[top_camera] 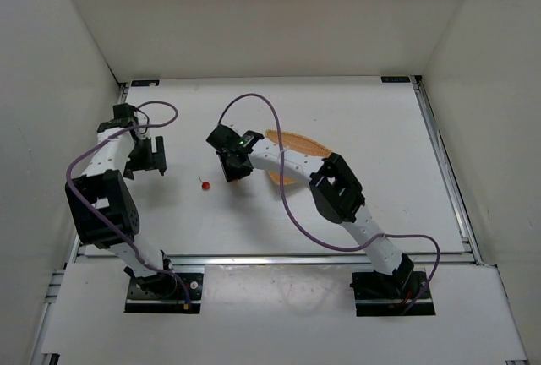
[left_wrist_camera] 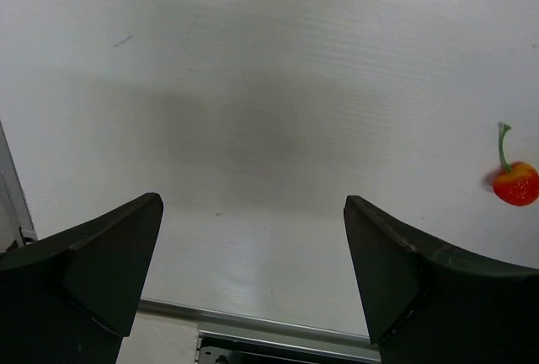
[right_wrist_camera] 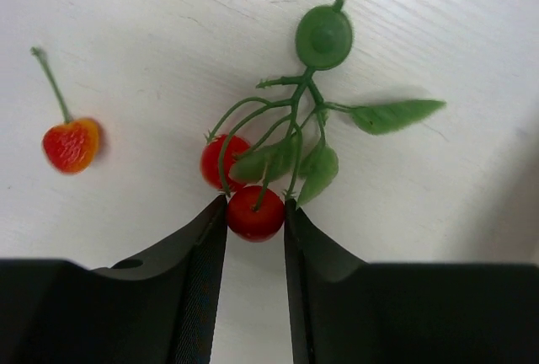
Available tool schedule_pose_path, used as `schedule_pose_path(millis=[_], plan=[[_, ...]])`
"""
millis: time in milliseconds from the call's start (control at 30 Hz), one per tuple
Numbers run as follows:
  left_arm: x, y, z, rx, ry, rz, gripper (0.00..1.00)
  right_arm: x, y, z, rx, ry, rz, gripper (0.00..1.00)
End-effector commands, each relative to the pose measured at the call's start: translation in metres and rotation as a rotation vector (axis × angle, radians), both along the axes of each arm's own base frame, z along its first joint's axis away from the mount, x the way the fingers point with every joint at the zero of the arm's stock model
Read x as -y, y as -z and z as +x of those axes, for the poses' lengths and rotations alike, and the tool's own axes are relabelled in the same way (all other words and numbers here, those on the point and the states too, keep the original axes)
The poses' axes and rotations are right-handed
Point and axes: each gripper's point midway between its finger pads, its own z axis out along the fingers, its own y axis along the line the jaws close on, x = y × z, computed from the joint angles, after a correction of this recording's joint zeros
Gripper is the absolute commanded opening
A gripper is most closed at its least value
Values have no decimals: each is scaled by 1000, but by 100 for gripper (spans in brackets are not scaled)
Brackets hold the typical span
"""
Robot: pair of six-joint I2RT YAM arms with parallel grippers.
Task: Place and organize the fake fruits in the fruit bowl
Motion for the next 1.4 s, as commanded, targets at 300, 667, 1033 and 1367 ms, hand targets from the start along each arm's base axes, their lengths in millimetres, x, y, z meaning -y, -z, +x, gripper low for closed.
schedule_pose_path(millis=[300,667,1033,1367], plan=[[105,-27,17,93,530,225,100,139,-97,27,149,281,32,22],[167,7,5,-4,740,248,94,192,-49,44,-52,407,-9,69],[175,39,-19,-117,797,215,72,213,-74,44,31,428,-17,81],[178,58,-17,-161,795,206,67,220,-65,37,13,448,-38,80]])
